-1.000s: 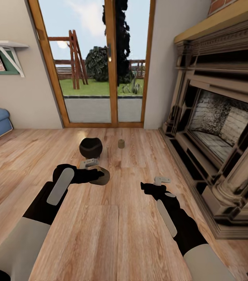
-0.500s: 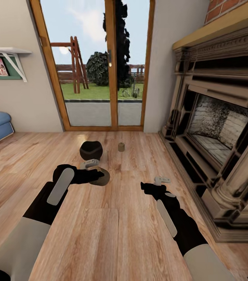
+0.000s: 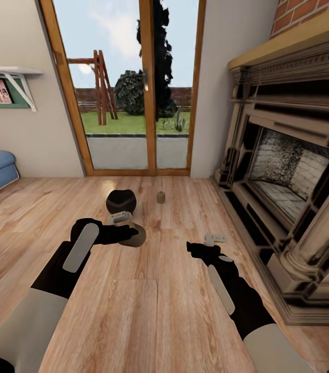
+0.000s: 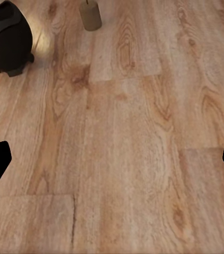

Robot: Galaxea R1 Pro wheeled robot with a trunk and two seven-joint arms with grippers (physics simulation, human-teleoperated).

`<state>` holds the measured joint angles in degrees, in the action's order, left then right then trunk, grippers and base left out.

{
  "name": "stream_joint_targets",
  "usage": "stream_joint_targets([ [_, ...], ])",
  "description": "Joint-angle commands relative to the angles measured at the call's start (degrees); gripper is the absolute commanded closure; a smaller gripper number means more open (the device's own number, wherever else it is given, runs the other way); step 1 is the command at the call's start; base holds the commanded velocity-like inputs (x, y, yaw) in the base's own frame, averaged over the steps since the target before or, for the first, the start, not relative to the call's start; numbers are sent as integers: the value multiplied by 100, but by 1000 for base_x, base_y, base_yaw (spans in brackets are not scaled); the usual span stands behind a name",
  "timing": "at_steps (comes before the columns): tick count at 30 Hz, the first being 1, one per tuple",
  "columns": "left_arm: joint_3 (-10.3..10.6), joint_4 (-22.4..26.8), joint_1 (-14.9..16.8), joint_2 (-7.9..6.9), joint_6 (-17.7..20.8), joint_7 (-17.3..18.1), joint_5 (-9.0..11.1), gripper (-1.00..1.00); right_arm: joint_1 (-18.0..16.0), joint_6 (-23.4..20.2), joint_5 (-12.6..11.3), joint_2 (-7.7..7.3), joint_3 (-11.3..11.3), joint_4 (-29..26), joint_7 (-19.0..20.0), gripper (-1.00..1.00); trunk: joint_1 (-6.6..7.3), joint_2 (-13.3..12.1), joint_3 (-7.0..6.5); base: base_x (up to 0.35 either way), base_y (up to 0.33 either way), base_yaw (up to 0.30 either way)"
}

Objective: Place each of the two pumpkins and all three candles from the living room inside a cabinet in the living room (use any cabinet), then make sure every cabinet is closed, and position the cauldron so it is next to a table in the living room.

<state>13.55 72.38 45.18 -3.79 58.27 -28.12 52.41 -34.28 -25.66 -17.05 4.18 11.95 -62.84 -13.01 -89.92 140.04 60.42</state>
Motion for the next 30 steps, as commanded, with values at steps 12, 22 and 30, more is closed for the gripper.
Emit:
stream_joint_targets([
  [12,-10,-13,8,-8,9,0,4,100,0,0,0,-4,0,0,0,-100,264,-483,-104,0,0,0],
  [22,-10,-13,9,-17,18,0,6,100,0,0,-1,-5,0,0,0,-100,484,-884,-190,0,0,0],
  [30,-43,-6,9,-68,1,0,-2,100,0,0,-14,-5,0,0,7,-100,660,-1205,-259,0,0,0],
])
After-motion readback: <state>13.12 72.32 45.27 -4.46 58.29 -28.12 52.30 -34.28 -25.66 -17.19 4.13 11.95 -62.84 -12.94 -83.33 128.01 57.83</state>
